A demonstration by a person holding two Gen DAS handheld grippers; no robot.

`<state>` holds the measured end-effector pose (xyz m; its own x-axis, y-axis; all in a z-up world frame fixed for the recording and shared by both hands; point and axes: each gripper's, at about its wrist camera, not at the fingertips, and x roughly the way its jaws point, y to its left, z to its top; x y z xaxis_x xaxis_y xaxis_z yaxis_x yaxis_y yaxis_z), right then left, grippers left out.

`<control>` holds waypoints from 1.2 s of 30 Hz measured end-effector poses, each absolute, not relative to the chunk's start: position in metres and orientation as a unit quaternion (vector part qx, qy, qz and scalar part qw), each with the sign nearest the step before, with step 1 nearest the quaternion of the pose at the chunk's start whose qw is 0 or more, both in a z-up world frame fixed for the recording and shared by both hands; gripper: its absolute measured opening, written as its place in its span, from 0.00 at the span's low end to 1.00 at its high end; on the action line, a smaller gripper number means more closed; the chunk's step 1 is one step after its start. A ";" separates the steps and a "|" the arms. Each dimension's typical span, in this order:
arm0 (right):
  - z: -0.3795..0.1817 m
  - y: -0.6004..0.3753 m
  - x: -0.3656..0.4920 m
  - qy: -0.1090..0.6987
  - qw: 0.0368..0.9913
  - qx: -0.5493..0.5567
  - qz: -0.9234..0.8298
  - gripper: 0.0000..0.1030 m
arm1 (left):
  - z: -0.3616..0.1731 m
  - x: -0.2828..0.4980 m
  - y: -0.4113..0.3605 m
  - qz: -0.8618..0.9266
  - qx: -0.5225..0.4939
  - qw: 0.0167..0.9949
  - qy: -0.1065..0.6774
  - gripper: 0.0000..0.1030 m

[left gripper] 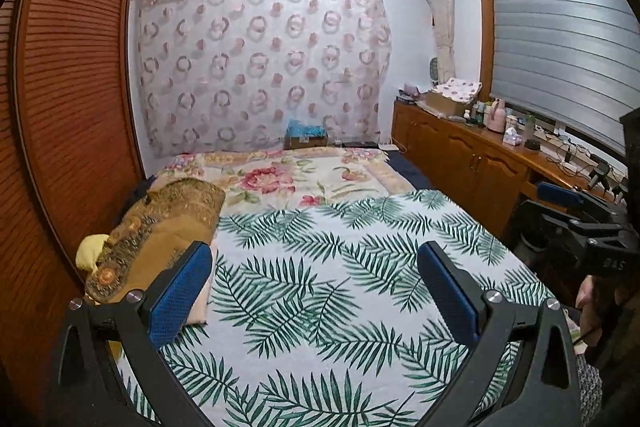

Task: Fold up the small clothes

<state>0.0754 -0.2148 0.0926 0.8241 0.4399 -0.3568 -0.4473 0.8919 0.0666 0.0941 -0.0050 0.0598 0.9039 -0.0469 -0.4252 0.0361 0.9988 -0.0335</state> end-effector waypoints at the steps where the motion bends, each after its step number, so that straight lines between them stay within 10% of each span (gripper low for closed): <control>1: 0.095 -0.217 0.072 0.181 0.957 -0.009 0.228 0.89 | 0.063 0.093 -0.006 -0.020 -0.013 0.976 0.216 0.99; 36: 0.090 -0.225 0.058 0.156 0.971 0.000 0.179 0.89 | 0.074 0.088 -0.008 -0.013 -0.019 0.979 0.200 0.99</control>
